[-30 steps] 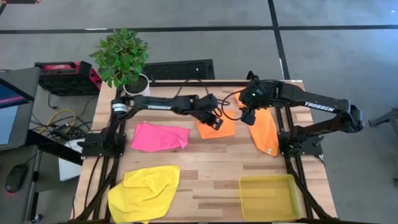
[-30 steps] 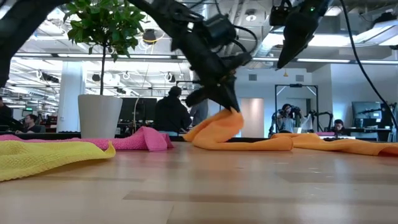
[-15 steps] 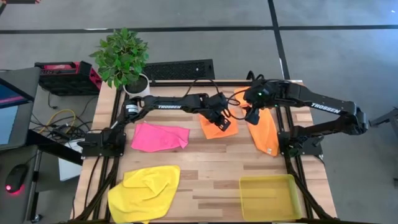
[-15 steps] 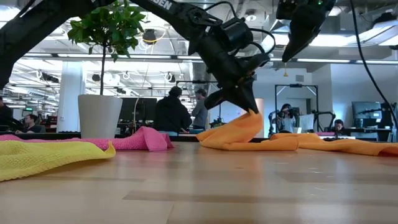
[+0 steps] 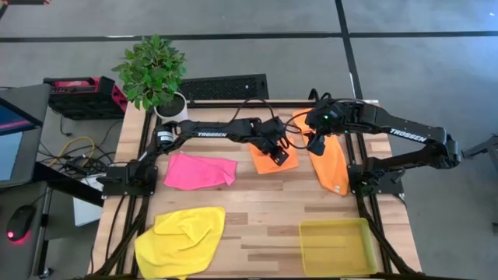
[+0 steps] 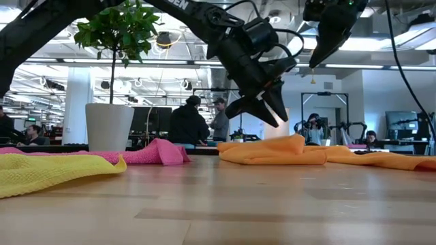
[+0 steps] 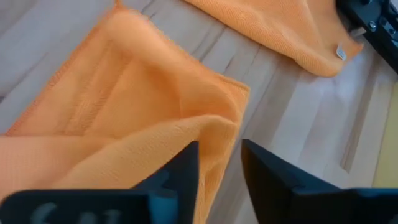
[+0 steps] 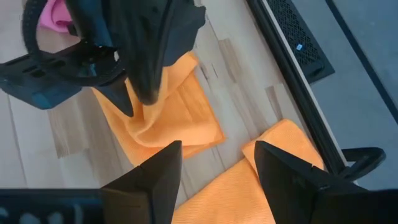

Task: Fold microfiber towels
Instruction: Fold the left orange microfiber cloth

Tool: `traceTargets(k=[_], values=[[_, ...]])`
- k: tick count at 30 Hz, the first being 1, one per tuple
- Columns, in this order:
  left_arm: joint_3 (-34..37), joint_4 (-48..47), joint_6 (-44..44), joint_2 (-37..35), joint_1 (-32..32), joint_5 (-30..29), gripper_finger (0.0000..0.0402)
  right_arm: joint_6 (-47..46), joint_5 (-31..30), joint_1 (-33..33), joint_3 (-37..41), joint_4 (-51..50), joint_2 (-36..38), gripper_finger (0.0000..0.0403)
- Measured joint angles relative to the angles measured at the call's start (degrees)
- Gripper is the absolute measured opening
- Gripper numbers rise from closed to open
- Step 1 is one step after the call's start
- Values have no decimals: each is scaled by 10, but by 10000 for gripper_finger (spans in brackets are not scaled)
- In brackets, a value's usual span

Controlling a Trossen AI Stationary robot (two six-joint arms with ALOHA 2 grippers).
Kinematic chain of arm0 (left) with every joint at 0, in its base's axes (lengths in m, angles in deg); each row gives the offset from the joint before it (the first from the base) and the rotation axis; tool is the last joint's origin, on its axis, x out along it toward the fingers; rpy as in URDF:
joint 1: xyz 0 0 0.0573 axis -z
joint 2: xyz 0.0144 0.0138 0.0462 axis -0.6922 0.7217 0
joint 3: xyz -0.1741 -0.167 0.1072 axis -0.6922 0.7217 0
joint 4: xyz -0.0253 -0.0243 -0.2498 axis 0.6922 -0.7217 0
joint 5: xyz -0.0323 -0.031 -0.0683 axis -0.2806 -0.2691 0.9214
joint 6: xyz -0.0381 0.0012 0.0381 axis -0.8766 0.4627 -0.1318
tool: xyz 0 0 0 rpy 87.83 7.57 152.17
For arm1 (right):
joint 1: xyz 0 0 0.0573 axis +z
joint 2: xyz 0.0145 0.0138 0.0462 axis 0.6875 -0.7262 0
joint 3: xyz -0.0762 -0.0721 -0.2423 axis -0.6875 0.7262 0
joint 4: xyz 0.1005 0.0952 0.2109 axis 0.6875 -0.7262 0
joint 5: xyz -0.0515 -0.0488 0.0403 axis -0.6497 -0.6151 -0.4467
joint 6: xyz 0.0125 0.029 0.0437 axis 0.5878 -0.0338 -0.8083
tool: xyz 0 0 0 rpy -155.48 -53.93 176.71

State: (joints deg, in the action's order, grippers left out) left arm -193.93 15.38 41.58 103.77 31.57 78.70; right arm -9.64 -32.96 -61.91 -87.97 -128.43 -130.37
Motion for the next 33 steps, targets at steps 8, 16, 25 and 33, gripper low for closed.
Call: traceTargets(k=[8,16,25,33], values=[[0,-39,20,-20,-16,29,174,10,19,0,0,0,0,226],[0,-226,40,-127,-18,-136,176,91,94,14,70,80,-2,226],[0,-316,-33,-244,-5,-212,176,178,112,26,132,294,-100,226],[0,-356,-98,-291,22,-269,176,194,118,39,131,442,-251,226]])
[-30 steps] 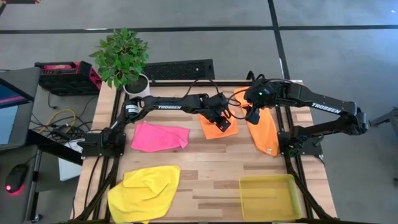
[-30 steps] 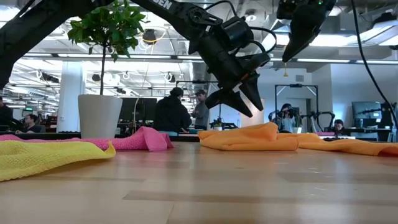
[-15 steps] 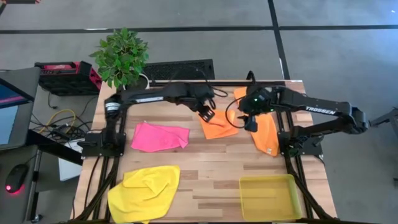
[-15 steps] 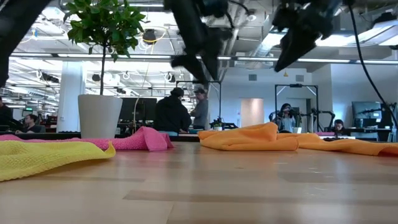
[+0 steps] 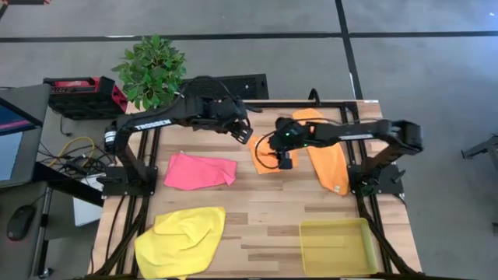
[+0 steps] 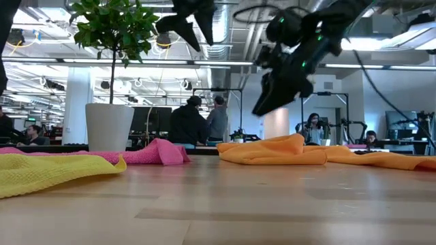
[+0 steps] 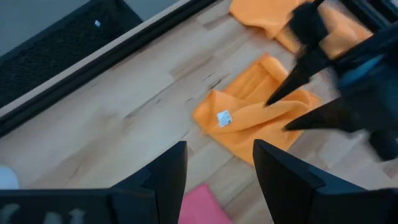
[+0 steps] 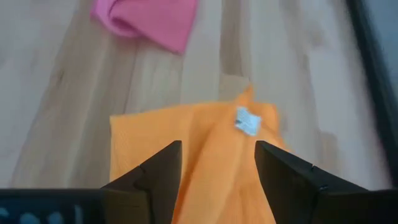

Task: Fold microfiber towels
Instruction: Fold the left orange microfiber cloth

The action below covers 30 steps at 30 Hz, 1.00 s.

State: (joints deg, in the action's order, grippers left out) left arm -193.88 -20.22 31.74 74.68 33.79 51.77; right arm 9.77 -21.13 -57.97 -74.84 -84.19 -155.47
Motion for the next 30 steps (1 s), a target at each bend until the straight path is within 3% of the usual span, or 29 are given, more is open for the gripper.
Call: traceTargets(k=[13,19,27,30], values=[[0,-38,-53,-8,28,-19,176,20,-2,3,-41,78,-139,226],[0,-42,-55,-8,28,-20,176,28,-102,6,-50,79,-154,226],[0,-42,-54,-8,29,-20,176,30,-138,3,-50,55,-154,226],[0,-43,-53,-8,29,-20,176,20,-115,-1,-50,25,-154,226]])
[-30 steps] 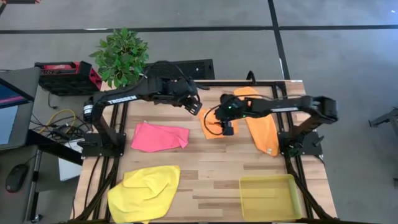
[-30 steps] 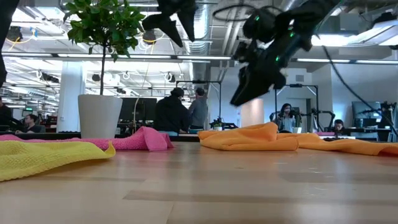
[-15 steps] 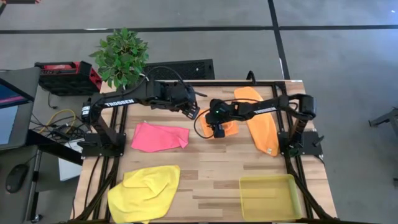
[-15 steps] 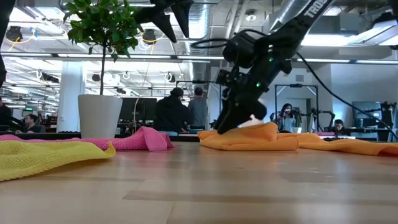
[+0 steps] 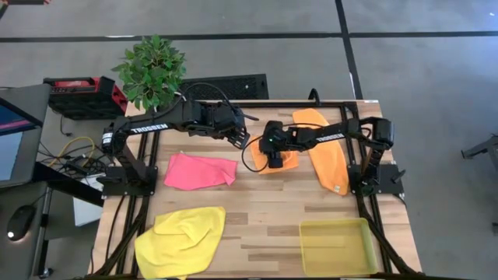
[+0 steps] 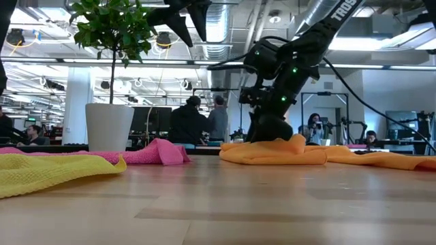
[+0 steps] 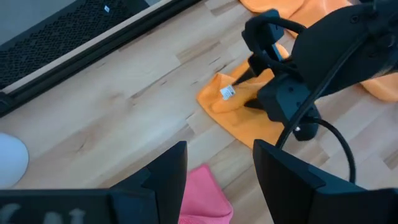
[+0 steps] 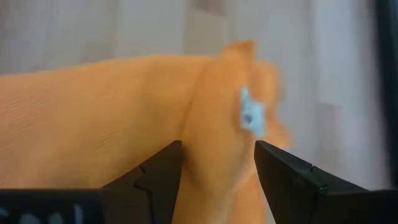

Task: Fold microfiber towels
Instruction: Fold the left orange microfiber cloth

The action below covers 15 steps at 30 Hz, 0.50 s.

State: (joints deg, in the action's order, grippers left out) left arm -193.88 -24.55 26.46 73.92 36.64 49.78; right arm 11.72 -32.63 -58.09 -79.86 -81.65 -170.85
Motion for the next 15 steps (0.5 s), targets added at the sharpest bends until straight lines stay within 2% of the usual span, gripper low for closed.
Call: traceTargets(k=[3,6,15], values=[[0,-1,0,0,0,-6,176,-17,26,-5,0,-26,0,223],[0,-1,0,0,0,-13,176,-35,26,-6,0,-30,0,205],[0,-1,0,0,0,-14,176,-39,27,-8,0,-49,29,77]])
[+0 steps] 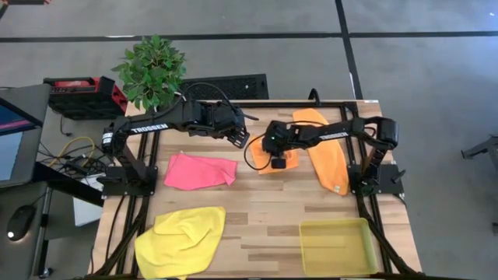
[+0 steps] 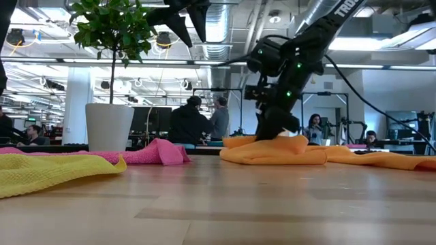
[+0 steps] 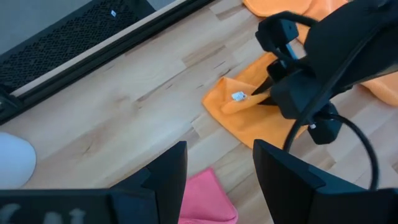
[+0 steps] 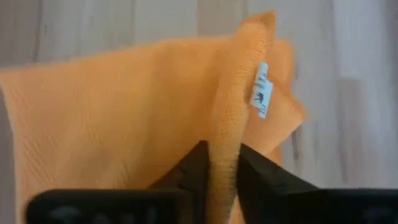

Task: Fold microfiber towels
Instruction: Fold the left orange microfiber cloth

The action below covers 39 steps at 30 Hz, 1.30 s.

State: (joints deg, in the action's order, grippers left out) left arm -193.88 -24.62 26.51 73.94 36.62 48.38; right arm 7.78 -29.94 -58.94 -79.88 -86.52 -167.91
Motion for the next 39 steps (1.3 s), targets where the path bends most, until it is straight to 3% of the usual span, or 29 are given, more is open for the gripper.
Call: traceTargets(k=[5,12,20,28,39], values=[[0,0,0,0,0,0,176,-16,0,-6,0,-50,36,12],[0,0,0,0,0,0,176,-105,0,-28,1,-134,63,29],[0,0,0,0,0,1,176,-152,0,-38,1,-152,58,10],[0,0,0,0,0,1,176,-152,0,-38,1,-169,57,59],[0,0,-3,0,1,5,176,-276,-29,-51,1,-233,57,125]])
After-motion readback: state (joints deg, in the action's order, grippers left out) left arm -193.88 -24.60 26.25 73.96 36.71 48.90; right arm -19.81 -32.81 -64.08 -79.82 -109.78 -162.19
